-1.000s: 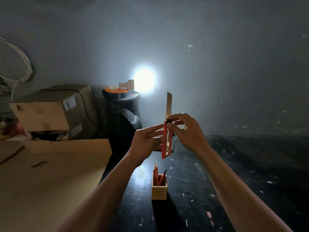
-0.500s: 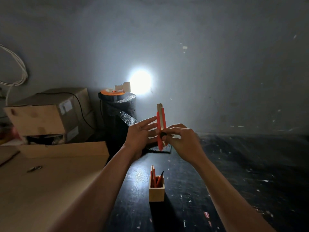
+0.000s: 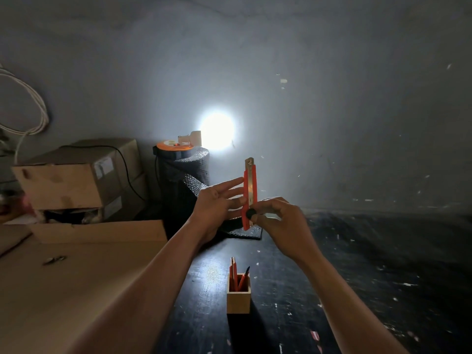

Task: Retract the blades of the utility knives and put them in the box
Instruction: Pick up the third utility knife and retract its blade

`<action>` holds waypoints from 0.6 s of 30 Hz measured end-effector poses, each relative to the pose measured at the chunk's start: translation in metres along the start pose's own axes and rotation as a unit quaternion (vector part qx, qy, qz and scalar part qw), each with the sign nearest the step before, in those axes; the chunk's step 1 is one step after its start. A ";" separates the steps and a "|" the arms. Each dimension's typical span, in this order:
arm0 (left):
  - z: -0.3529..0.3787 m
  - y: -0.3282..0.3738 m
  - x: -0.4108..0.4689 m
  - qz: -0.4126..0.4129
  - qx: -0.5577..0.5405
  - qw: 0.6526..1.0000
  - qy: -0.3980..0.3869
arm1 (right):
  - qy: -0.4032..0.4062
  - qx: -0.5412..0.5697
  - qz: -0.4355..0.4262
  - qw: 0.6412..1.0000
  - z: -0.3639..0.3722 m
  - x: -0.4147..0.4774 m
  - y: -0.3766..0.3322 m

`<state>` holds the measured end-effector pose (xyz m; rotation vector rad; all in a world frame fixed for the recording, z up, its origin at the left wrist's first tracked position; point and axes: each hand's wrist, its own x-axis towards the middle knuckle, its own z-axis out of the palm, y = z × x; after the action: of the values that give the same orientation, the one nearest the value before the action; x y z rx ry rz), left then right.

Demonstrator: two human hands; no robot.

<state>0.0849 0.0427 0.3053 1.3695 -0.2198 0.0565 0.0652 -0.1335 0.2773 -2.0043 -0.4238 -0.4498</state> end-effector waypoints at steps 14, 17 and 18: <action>0.002 -0.001 -0.003 0.003 -0.006 1.000 0.003 | 0.006 0.012 0.000 1.000 0.001 -0.001 -0.001; 0.002 -0.001 -0.003 0.005 -0.005 1.000 0.003 | 0.010 0.024 0.009 1.000 0.001 -0.001 -0.002; 0.003 -0.001 -0.003 0.007 -0.004 1.000 0.003 | 0.008 0.019 0.007 1.000 0.001 -0.001 -0.002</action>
<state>0.0821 0.0401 0.3039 1.3590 -0.2246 0.0706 0.0639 -0.1318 0.2777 -1.9649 -0.4058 -0.4453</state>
